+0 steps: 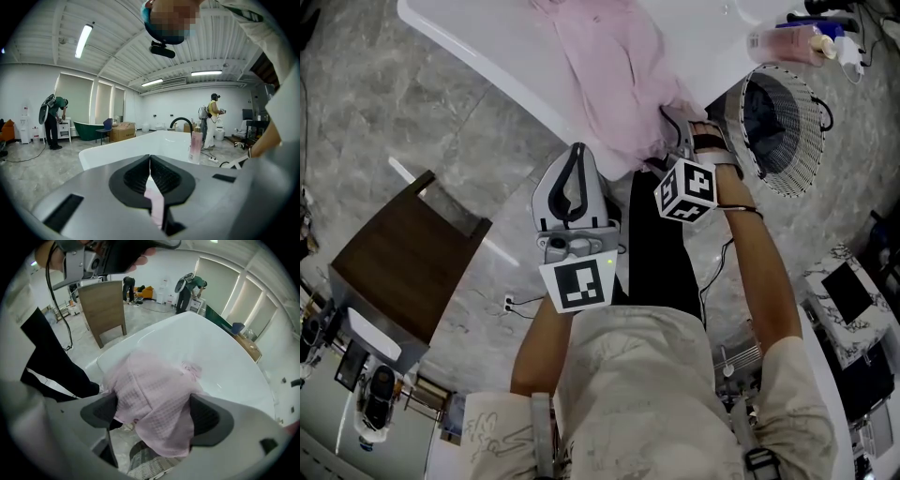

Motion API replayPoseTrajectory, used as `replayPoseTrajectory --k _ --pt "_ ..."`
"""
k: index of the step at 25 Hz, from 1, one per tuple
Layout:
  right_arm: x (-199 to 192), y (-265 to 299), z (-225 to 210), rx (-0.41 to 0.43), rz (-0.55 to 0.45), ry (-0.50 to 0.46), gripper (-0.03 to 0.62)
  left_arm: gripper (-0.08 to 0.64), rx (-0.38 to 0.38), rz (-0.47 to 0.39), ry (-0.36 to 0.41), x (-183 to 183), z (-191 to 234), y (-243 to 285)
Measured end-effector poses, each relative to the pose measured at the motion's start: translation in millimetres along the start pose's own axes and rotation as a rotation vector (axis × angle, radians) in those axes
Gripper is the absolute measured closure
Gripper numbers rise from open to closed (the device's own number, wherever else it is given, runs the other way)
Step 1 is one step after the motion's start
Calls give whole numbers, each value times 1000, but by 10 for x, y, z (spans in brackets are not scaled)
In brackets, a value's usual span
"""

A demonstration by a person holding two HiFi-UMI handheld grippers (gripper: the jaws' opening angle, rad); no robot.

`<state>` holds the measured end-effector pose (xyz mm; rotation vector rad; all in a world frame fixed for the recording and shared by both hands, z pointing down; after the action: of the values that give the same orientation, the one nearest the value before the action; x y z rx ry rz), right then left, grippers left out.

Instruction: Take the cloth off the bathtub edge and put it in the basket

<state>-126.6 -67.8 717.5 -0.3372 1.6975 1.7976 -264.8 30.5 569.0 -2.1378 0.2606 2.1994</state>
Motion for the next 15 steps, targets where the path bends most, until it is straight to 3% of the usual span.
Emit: replayPoseTrajectory --k 6,9,15 --pt "17 -21 55 -27 1 -84 163 557 10 8 -2 -1 37 -7" --pt "38 -49 160 -37 -2 -138 264 557 15 -1 -5 24 29 -1" --pt "14 -115 289 -88 1 -175 376 557 -3 -5 -2 77 -30 -16"
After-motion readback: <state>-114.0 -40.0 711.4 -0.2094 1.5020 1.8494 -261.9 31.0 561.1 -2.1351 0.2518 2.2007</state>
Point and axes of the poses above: the fingertips, and each gripper's own axes: y forward along the fingers, z to its left, x out of its top, the point moved 10 cm from there along -y, backward along the fingers, and after that the axes turned 15 degrees about -z, right-handed, at the moved point
